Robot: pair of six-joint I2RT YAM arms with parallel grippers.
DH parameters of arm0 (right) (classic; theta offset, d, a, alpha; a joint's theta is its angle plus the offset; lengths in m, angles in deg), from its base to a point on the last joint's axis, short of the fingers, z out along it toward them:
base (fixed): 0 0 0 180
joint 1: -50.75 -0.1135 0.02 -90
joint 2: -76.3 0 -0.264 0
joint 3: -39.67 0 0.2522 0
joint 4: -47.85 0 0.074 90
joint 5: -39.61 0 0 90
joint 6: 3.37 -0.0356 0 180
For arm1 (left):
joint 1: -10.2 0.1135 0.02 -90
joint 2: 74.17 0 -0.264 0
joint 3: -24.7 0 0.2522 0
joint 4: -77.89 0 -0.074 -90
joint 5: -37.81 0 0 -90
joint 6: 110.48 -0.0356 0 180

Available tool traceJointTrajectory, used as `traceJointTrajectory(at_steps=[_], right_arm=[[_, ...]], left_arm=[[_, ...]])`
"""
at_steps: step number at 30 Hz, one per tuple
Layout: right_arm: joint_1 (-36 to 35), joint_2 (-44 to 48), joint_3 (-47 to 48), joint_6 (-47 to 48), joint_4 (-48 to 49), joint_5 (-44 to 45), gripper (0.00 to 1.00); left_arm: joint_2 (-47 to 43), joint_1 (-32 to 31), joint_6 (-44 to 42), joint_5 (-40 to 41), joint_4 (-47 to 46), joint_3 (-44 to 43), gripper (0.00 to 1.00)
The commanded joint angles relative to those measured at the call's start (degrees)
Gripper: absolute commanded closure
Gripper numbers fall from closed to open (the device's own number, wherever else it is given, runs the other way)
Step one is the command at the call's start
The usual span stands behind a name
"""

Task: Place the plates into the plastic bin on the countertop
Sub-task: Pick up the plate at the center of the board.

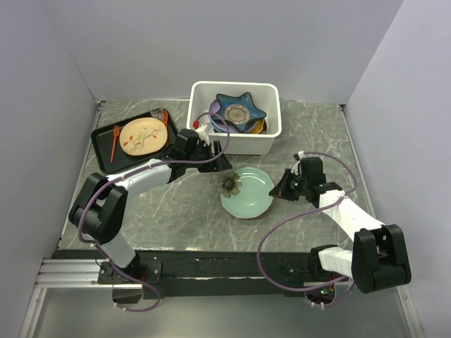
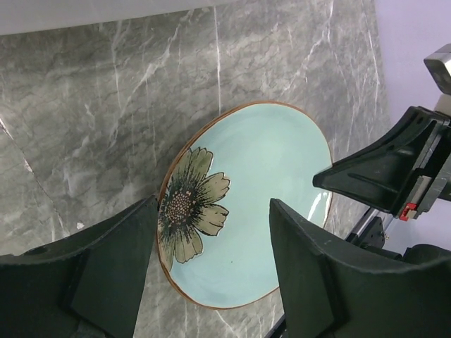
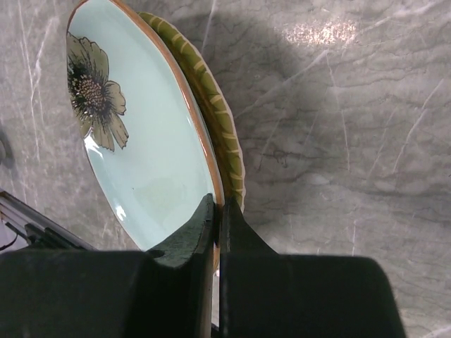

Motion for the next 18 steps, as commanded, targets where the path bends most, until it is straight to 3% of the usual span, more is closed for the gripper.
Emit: traceJointTrajectory(at_steps=[1,18], right_arm=[[-0.04,2.06,0.93,2.65,-2.61,6.26,1.00],[-0.04,11.12,1.64,1.78,-5.95,8.90,1.00]], left_arm=[[-0.98,-0.20,-1.84,1.15,-0.07,-2.06,0.31],[-2.04,-0.11,-3.51,1.85,0.99,-1.62,0.30]])
